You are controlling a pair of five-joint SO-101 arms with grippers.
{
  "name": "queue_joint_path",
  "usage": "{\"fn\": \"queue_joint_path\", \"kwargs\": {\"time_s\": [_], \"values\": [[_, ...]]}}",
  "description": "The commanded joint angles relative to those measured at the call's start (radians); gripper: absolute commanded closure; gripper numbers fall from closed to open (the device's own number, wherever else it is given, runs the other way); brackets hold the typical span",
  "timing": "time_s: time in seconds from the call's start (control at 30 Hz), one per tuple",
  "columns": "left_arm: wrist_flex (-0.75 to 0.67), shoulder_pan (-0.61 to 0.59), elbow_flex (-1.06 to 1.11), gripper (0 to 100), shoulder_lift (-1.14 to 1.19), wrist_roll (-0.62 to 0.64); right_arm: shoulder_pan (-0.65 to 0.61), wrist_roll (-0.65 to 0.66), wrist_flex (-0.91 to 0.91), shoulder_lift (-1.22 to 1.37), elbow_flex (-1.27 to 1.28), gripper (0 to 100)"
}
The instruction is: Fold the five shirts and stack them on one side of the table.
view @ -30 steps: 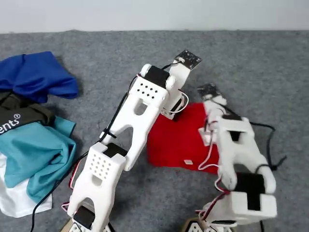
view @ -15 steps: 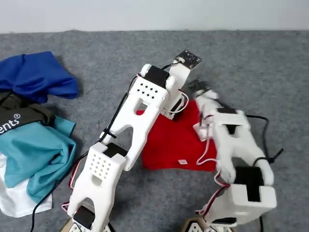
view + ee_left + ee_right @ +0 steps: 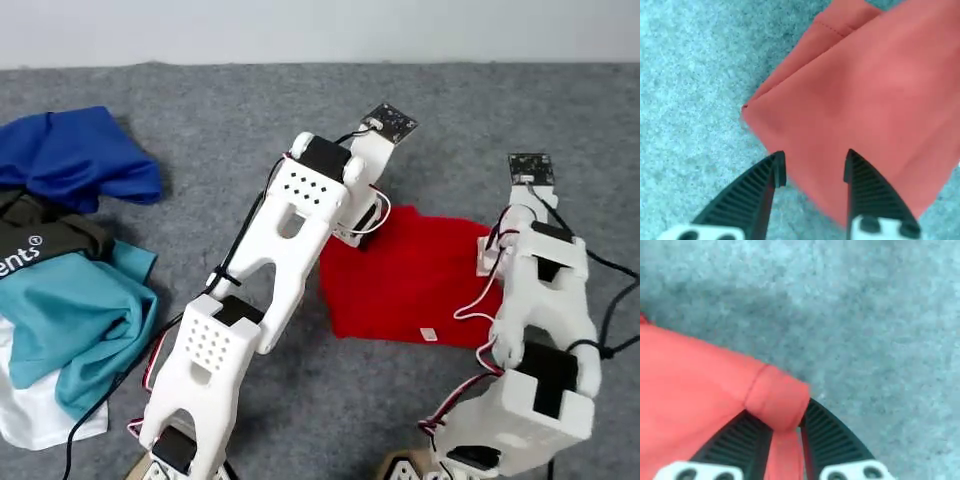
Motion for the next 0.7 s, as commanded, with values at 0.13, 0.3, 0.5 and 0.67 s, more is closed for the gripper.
{"fn": "queue_joint_path", "kwargs": {"time_s": [0.13, 0.3, 0.5, 0.67], "values": [[0.018, -0.029, -0.03, 81, -0.072, -0.005, -0.189, 0.057, 0.051, -0.047, -0.057, 98.8], [0.014, -0.075, 0.018, 81, -0.068, -0.005, -0.252, 0.06, 0.05, -0.059, -0.091, 98.7], [0.014, -0.121, 0.07, 81, -0.021, -0.006, -0.358, 0.061, 0.053, -0.059, -0.112, 97.0], [0.012, -0.141, 0.064, 81, 0.034, -0.006, -0.394, 0.061, 0.059, -0.062, -0.11, 81.6]]}}
